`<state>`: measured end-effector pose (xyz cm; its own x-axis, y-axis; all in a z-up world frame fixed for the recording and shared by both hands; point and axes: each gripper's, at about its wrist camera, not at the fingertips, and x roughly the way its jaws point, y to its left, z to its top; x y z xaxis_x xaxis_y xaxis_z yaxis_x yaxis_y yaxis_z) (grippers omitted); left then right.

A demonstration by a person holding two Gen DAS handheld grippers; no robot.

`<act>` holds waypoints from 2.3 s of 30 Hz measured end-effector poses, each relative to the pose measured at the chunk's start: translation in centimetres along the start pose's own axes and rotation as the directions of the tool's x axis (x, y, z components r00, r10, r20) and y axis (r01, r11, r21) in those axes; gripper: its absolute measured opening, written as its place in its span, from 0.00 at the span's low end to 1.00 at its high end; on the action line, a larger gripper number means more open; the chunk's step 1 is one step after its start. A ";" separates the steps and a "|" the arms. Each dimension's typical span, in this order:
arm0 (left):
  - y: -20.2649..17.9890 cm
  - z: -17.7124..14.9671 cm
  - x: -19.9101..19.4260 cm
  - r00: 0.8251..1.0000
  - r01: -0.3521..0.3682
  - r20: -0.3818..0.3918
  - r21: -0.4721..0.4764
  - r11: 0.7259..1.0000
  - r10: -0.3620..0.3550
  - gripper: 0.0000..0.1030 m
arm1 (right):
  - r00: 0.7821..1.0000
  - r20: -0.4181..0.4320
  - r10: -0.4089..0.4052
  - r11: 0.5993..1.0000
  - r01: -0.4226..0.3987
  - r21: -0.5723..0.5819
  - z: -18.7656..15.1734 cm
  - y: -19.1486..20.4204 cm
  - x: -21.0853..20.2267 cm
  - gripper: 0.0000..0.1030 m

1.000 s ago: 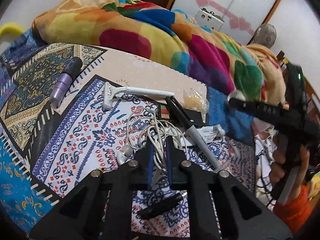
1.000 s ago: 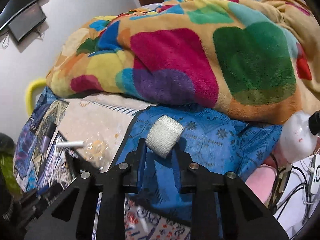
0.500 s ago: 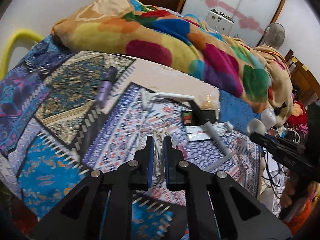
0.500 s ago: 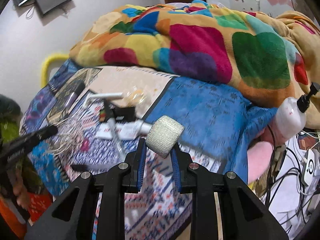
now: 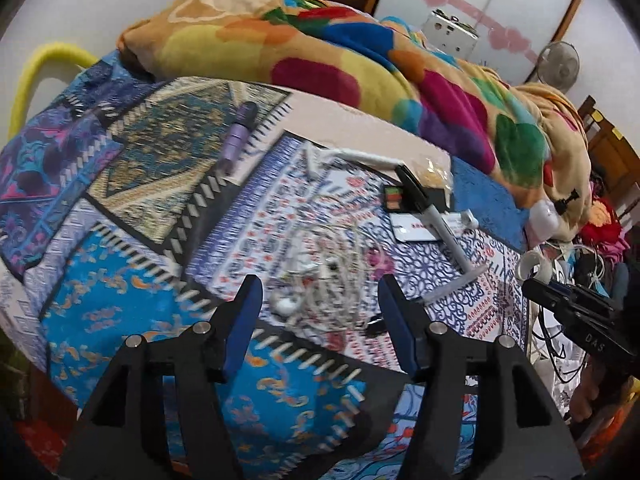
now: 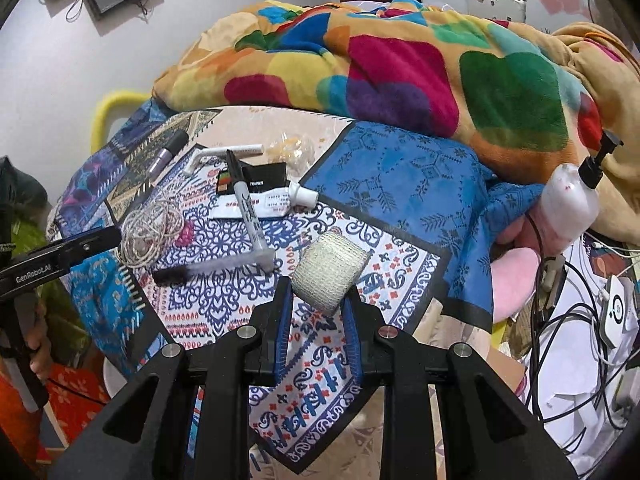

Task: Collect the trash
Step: 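Carry the cable and tape roll with both grippers over the white bin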

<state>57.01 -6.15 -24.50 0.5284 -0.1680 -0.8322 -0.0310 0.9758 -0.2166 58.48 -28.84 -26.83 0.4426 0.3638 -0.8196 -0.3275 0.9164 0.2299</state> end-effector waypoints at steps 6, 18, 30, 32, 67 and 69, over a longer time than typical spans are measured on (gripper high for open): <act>-1.1 -0.5 2.0 0.998 -0.065 -0.006 0.058 0.996 0.066 0.08 | 1.000 0.004 -0.004 1.000 0.005 -0.016 -0.4 0.3 -0.1 0.21; -0.1 -0.7 -6.2 0.984 -0.063 0.170 0.038 0.997 0.055 0.04 | 0.999 0.052 -0.006 1.000 0.008 -0.025 -0.2 1.3 -2.9 0.21; 2.6 -5.4 -17.4 0.965 -0.074 0.253 0.004 0.997 0.070 0.04 | 0.989 0.147 0.025 0.990 -0.005 -0.140 -0.2 9.2 -10.1 0.21; 3.4 -6.6 -19.3 0.960 -0.088 0.265 0.000 0.996 0.085 0.04 | 0.986 0.163 0.043 0.986 -0.016 -0.167 -0.6 11.2 -11.3 0.21; 26.7 -27.6 -27.5 0.929 -0.285 0.119 -0.371 0.884 0.349 0.04 | 0.915 -0.210 0.344 0.763 -0.403 -0.506 -13.2 43.0 -3.8 0.21; 27.7 -28.3 -26.3 0.933 -0.289 0.092 -0.384 0.877 0.348 0.04 | 0.914 -0.240 0.328 0.760 -0.406 -0.507 -13.7 44.0 -2.3 0.21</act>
<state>18.27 21.36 -23.07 0.5599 0.1958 -0.8051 -0.5059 0.8503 -0.1451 31.58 8.35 -22.02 0.0969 0.5933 -0.7991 -0.8518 0.4647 0.2417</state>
